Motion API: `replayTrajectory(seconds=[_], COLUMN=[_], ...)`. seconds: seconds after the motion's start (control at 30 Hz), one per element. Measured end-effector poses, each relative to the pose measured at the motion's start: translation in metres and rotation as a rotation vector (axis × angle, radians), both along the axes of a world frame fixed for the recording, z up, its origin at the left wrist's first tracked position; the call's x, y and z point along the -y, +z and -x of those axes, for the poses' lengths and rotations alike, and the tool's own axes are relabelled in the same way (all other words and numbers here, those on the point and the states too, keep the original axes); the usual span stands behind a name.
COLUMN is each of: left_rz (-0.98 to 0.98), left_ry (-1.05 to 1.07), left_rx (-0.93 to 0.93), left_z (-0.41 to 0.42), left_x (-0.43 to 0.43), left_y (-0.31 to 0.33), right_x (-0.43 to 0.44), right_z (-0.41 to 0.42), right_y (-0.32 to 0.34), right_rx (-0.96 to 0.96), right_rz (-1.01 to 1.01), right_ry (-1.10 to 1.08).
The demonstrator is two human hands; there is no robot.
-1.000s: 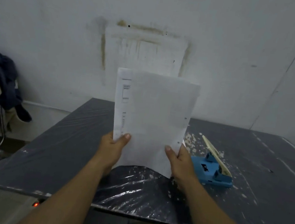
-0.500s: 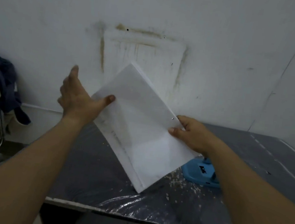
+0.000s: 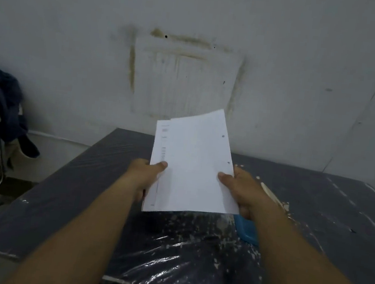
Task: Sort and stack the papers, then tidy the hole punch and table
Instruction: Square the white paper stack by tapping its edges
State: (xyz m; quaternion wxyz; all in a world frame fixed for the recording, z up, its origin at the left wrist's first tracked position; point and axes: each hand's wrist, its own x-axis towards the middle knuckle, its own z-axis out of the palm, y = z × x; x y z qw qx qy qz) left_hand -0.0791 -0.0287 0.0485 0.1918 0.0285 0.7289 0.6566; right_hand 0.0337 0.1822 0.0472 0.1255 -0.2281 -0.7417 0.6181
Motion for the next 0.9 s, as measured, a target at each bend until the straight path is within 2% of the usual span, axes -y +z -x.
replayTrajectory(seconds=[0.1, 0.3, 0.43, 0.53, 0.63, 0.73, 0.9], left_rz=[0.028, 0.177, 0.332, 0.419, 0.509, 0.685, 0.86], left_ry=[-0.029, -0.019, -0.032, -0.041, -0.033, -0.025, -0.034], left_rx=[0.002, -0.233, -0.339, -0.371, -0.427, -0.551, -0.547], left_z=[0.007, 0.043, 0.063, 0.074, 0.081, 0.083, 0.078], left_x=[-0.021, -0.07, -0.102, -0.119, -0.129, -0.137, -0.148], left_y=[-0.012, -0.031, -0.05, -0.065, -0.076, -0.084, -0.086], right_x=[-0.011, -0.041, -0.052, -0.057, -0.063, -0.07, -0.082], right_z=[0.009, 0.044, 0.078, 0.093, 0.1, 0.109, 0.117], right_y=[-0.007, -0.027, -0.043, -0.048, -0.048, -0.05, -0.049], right_rx=[0.043, 0.177, 0.481, 0.728, 0.862, 0.877, 0.853], right_rz=[-0.065, -0.275, -0.52, -0.68, -0.686, -0.689, -0.48], right_ry=[-0.066, -0.21, -0.359, -0.376, -0.351, -0.341, -0.355])
